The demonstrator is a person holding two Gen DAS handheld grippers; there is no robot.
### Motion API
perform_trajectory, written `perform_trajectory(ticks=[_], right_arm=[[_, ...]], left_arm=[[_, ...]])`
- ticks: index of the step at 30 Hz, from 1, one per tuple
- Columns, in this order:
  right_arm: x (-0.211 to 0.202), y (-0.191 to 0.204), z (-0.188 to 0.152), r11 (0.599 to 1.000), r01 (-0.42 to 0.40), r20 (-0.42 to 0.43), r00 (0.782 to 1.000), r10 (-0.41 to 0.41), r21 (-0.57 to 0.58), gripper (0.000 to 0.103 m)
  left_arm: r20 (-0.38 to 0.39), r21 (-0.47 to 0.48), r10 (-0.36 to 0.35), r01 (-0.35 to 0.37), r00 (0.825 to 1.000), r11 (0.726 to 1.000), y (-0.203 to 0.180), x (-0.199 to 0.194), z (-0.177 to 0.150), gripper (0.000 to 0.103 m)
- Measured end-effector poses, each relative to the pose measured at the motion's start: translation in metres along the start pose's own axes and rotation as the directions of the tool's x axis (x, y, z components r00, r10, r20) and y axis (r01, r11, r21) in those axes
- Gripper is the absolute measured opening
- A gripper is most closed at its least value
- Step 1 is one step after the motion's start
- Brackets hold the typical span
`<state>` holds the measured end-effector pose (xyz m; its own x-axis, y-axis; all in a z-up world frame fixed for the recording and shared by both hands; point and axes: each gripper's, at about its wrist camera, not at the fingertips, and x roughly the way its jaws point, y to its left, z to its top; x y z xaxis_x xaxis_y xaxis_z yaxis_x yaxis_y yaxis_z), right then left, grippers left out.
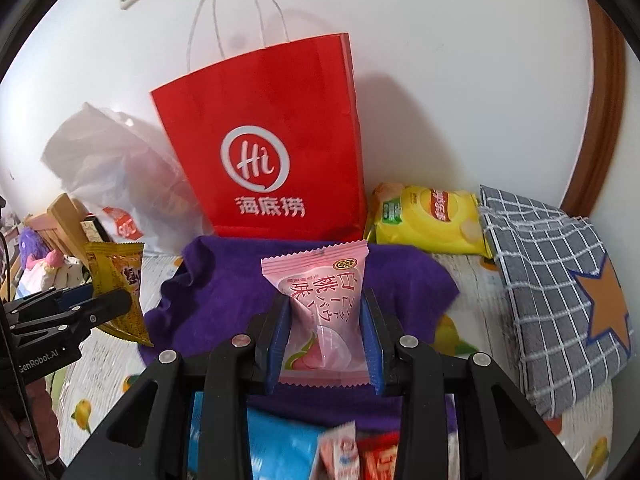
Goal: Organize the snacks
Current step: 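Carry the pink candy and yellow snack bag onto the purple towel with both tools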
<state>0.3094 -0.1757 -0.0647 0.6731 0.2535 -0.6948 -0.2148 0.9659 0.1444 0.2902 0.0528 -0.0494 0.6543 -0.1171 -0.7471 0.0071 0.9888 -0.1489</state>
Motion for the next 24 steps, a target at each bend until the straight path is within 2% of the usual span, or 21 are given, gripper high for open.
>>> perform_trajectory(ticks=[9,15,17,24], right_arm=[[0.04,-0.018,0.021,1.0,0.007,0.006,1.0,-0.007,0.012,0.034],[0.07,-0.034,0.013,1.0,0.006,-0.07,0.998,-0.004,0.03,0.034],[0.077,-0.038,0.009,1.0,0.017,-0.085,0.996,-0.015,0.024,0.034],[0.097,-0.05,0.003,0.999,0.024,-0.127,0.992,-0.017,0.049,0.034]], left_arm=[[-0.023,-0.004,-0.029,0.029,0.999,1.0,-0.007,0.049,0.026,0.04],[-0.046,0.007,-0.046,0.046,0.998,0.999,-0.007,0.079,0.032,0.04],[-0.089,0.007,-0.035,0.036,0.995,0.999,-0.003,0.09,0.03,0.04],[-0.087,-0.059,-0.019,0.014,0.996,0.998,0.029,0.089,0.031,0.04]])
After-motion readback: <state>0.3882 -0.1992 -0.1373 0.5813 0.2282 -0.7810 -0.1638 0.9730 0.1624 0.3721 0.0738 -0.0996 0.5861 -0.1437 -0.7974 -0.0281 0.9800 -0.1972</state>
